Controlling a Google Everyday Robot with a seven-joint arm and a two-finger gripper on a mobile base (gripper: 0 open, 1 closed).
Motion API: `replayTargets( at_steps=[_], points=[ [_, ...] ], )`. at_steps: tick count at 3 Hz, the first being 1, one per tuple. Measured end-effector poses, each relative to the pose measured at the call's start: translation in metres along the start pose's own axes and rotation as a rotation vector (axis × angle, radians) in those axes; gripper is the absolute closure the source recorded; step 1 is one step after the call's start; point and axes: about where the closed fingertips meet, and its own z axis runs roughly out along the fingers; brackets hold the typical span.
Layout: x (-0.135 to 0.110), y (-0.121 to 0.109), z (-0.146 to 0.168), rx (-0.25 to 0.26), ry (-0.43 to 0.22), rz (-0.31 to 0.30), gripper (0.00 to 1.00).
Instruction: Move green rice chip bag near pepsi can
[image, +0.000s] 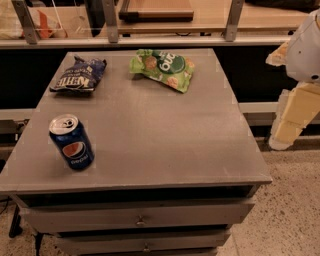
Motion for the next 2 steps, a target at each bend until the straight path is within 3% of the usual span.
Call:
replayTargets(
  at_steps=[1,2],
  points=[
    [-0.001,-0.001,-0.001,0.003,-0.004,0.0,0.0],
    [-0.023,-0.031,0.019,0.007,-0.104,0.014,0.0]
  ],
)
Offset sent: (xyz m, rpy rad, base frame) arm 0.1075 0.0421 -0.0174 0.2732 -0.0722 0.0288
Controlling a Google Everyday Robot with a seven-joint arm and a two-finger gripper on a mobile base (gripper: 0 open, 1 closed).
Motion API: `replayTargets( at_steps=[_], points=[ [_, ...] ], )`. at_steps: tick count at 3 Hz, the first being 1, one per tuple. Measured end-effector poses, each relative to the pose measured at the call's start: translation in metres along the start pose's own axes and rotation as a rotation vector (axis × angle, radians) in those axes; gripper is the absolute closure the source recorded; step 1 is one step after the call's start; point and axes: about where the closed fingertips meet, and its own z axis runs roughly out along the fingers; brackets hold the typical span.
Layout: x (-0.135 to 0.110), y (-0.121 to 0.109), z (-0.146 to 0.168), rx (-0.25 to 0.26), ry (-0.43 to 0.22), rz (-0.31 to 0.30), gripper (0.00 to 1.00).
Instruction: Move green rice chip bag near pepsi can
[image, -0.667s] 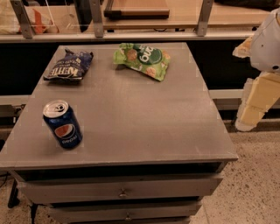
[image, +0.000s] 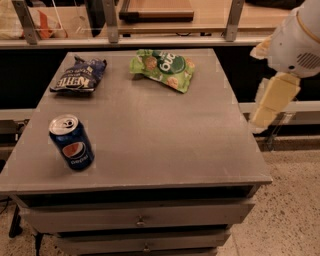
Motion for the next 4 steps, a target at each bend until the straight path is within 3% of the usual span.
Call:
replayTargets(
  at_steps=[1,2,3,4],
  points=[
    [-0.028,-0.03,0.032,0.018,-0.151,0.061,0.0],
    [-0.039,-0.048,0.031,0.087,-0.194,0.065,0.0],
    [-0.039,-0.048,0.031,0.087,-0.194,0.065,0.0],
    [-0.047,-0.061,0.043,0.098,-0.286,0.092,0.0]
  ],
)
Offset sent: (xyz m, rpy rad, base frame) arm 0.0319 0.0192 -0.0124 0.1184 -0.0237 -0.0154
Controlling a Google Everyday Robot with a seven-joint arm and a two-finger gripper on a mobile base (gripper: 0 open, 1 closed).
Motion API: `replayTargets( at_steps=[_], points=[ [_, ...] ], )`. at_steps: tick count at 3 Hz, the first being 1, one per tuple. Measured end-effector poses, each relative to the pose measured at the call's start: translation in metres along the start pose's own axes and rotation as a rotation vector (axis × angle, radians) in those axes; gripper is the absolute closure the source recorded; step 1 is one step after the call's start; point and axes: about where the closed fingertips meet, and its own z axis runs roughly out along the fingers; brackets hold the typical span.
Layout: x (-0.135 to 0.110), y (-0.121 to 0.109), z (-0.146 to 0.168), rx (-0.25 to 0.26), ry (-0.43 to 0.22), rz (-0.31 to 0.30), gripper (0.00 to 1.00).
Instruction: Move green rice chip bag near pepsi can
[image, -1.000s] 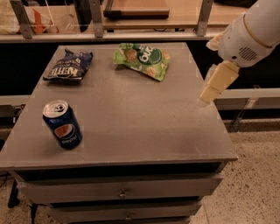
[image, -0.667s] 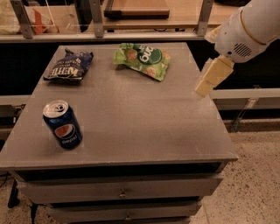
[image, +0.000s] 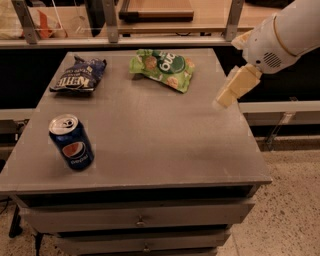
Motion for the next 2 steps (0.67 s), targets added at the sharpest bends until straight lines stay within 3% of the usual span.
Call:
replayTargets(
  at_steps=[1,2],
  points=[
    [-0.017,-0.022,0.037,0.01,-0.119,0.04,0.0],
    [-0.033,-0.044,0.078,0.044,-0.191,0.081,0.0]
  ],
)
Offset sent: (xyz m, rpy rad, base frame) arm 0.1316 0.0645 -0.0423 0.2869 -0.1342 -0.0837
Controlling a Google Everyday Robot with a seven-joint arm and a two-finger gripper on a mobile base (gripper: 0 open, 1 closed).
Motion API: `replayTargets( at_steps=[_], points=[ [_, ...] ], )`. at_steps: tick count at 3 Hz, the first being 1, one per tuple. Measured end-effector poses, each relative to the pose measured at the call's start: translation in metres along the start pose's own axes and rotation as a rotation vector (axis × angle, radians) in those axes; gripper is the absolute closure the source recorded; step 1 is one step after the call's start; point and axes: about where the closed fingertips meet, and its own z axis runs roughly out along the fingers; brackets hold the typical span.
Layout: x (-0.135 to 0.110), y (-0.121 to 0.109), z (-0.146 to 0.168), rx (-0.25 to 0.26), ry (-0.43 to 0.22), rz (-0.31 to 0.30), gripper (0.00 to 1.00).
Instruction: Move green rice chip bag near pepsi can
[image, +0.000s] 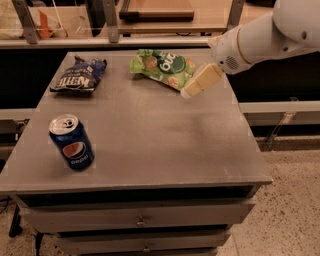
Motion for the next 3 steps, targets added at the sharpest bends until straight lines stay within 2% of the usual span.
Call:
replayTargets(
  at_steps=[2,3],
  points=[
    [-0.014,-0.041,0.073,0.109,-0.081,0.102,0.0],
    [-0.029,-0.057,0.098,0.144,-0.09,0.115,0.0]
  ],
)
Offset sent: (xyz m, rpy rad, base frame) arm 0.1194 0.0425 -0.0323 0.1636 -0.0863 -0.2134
